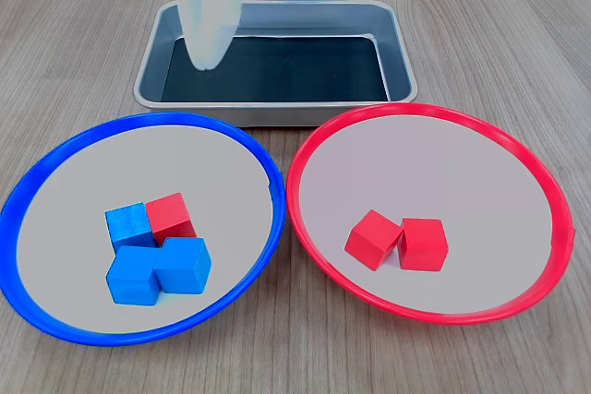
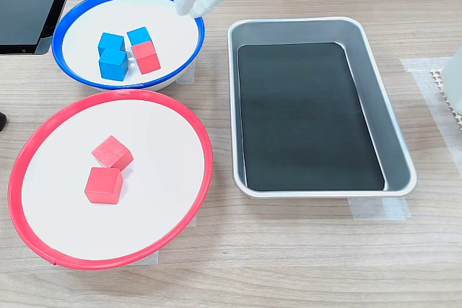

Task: Relocate any red block in the blue dish to the red dish, correcting any misplacement.

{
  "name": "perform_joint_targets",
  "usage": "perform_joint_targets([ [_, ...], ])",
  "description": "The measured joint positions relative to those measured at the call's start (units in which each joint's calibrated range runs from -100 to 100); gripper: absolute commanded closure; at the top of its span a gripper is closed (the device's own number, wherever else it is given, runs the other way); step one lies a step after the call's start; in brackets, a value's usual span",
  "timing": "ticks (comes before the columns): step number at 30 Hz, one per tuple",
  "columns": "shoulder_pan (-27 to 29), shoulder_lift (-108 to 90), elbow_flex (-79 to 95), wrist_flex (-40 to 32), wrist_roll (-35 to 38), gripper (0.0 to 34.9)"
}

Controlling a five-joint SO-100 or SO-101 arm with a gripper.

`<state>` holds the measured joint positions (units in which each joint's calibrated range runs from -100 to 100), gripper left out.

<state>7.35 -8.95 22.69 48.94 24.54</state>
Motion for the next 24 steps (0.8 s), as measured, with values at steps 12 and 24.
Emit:
perform_joint_targets([
  [12, 3.5, 22.3, -23.0, 6.9, 3.7, 20.4],
  [24, 4.8, 33.6, -31.1, 5.2, 5.4, 20.6],
])
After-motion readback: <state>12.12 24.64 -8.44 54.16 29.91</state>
